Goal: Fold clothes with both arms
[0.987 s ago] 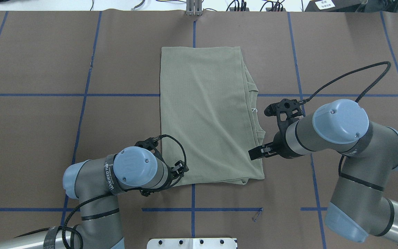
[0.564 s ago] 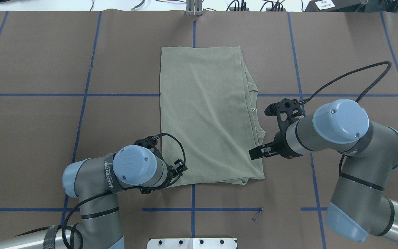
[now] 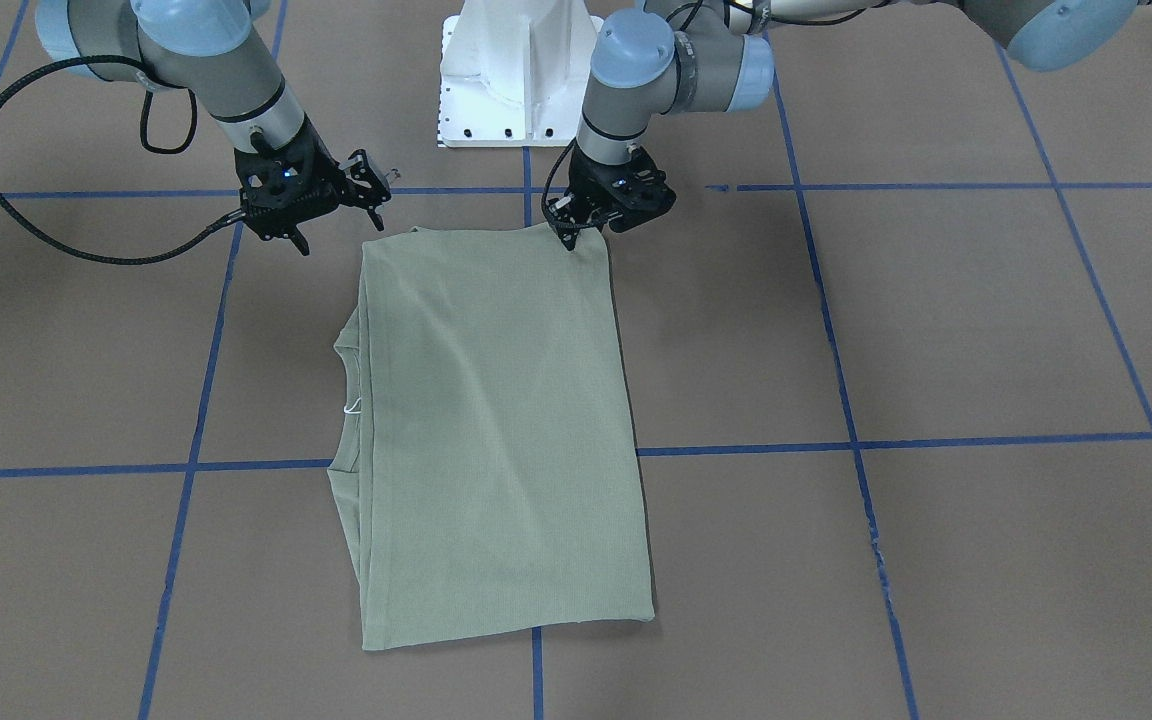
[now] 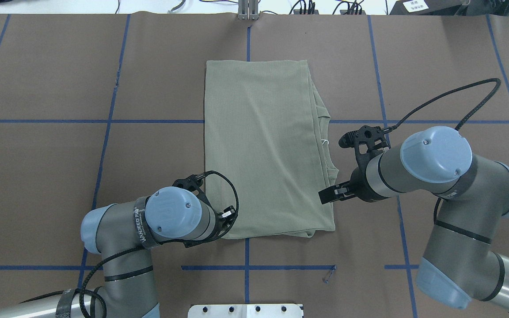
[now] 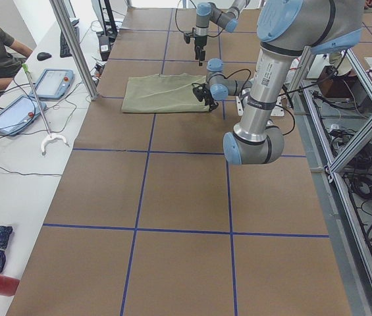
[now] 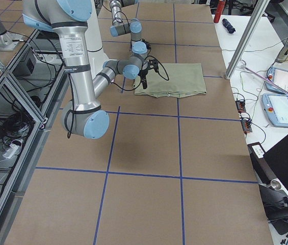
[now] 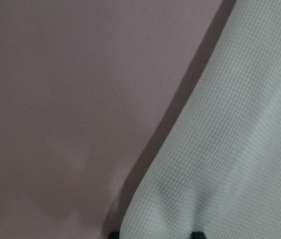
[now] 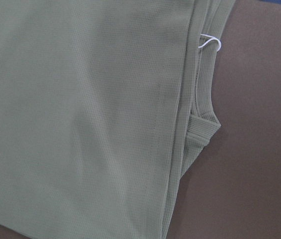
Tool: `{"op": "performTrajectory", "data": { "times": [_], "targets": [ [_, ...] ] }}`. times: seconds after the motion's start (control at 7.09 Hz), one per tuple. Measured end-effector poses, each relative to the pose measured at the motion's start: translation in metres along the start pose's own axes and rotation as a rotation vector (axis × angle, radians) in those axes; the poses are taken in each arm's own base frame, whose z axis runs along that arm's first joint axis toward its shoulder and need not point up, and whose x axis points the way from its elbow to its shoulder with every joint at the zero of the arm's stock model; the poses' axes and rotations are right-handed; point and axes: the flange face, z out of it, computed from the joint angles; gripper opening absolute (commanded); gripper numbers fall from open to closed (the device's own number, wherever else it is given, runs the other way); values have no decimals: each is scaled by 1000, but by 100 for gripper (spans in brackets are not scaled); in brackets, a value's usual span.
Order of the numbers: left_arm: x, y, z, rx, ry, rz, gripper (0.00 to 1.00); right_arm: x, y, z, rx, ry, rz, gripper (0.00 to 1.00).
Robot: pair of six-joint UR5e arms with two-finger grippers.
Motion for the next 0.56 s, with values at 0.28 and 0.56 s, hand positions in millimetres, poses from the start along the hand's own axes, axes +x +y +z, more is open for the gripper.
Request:
{"op": "performTrajectory", "data": {
  "times": [0.28,0.56],
  "targets": [
    [0,1,-2,-2,4,2,2,0,0,0,0,1,1,100],
    [1,2,-6,-4,9,3,0,0,1,1,-3,0,11,100]
  ]
}}
